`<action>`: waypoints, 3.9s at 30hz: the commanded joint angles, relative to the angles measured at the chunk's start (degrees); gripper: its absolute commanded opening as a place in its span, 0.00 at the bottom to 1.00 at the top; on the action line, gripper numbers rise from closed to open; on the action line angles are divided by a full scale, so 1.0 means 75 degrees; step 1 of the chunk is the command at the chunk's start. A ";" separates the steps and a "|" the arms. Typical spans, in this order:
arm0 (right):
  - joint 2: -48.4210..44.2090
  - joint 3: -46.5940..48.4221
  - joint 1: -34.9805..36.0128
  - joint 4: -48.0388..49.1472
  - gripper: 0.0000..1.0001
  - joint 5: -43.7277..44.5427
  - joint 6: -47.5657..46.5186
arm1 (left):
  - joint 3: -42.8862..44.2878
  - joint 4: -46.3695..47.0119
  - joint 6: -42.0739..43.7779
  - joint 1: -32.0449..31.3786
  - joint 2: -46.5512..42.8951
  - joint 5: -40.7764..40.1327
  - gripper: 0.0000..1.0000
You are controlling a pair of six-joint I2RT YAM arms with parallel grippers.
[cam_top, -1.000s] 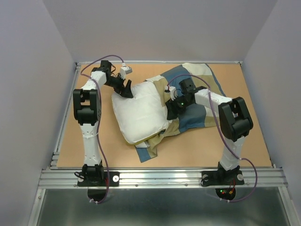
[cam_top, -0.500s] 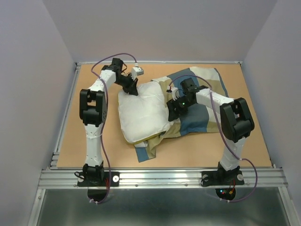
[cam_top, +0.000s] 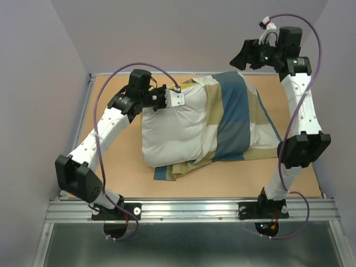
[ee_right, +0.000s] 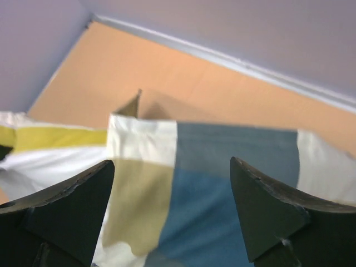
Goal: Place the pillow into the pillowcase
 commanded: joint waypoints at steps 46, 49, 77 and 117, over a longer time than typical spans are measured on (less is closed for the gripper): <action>-0.0356 -0.0223 0.1924 -0.2871 0.00 -0.2156 -0.1806 | -0.2323 0.3170 0.2840 -0.2612 -0.2630 -0.0764 0.00; -0.0579 -0.0341 0.2203 -0.1534 0.01 -0.2356 -0.0738 | -0.2346 0.3636 0.2840 -0.2728 -0.2385 -0.0764 0.00; -0.0592 -0.1478 0.5193 0.4785 0.00 0.0467 0.4987 | -0.3517 0.6464 0.1153 -0.3654 -0.1551 -0.1078 0.00; -0.1039 -0.6330 0.1748 0.1480 0.67 0.1851 -0.1132 | -0.0602 0.0775 -0.5275 0.1654 0.1333 -0.0026 0.84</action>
